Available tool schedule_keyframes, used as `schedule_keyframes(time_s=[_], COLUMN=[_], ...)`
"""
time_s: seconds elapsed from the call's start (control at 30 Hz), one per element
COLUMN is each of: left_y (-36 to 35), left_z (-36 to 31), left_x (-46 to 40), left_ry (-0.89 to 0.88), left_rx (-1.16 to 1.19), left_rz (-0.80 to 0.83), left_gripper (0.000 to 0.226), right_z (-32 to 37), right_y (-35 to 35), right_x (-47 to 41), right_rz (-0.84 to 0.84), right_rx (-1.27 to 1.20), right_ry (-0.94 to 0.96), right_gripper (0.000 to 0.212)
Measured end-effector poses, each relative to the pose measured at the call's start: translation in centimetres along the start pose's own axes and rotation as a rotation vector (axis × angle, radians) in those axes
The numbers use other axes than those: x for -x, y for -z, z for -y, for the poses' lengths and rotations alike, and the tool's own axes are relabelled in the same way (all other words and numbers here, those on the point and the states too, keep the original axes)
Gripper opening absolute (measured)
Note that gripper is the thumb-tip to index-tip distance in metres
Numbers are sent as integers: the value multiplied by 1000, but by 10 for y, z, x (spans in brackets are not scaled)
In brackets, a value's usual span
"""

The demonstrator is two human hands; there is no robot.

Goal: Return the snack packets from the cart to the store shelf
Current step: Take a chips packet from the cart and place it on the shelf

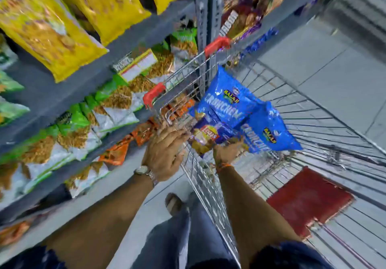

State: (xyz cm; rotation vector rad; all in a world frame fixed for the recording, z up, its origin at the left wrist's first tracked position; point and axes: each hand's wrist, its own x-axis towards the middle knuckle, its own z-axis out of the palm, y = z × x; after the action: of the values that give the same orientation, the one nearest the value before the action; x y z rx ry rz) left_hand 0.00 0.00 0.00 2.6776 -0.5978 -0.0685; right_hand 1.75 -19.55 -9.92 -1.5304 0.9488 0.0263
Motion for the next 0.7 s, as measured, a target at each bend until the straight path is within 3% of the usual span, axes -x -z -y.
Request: schedule_keyframes(time_s=[0.17, 0.43, 0.6, 0.7], left_y=[-10, -12, 15, 47], left_z=[1, 7, 1, -5], left_x=[-6, -9, -6, -7], left_ry=[-52, -66, -36, -10], left_rx=[42, 1, -62, -40], left_rz=[-164, -107, 41, -3], left_gripper=[41, 39, 42, 46], right_z=[-23, -22, 35, 94], right_y=[-25, -33, -23, -17], right_x=[-26, -27, -13, 7], right_rz=[95, 137, 198, 219], right_rx=[-69, 39, 121, 56], right_ry=[-72, -78, 70, 208], right_gripper=[60, 40, 41, 36])
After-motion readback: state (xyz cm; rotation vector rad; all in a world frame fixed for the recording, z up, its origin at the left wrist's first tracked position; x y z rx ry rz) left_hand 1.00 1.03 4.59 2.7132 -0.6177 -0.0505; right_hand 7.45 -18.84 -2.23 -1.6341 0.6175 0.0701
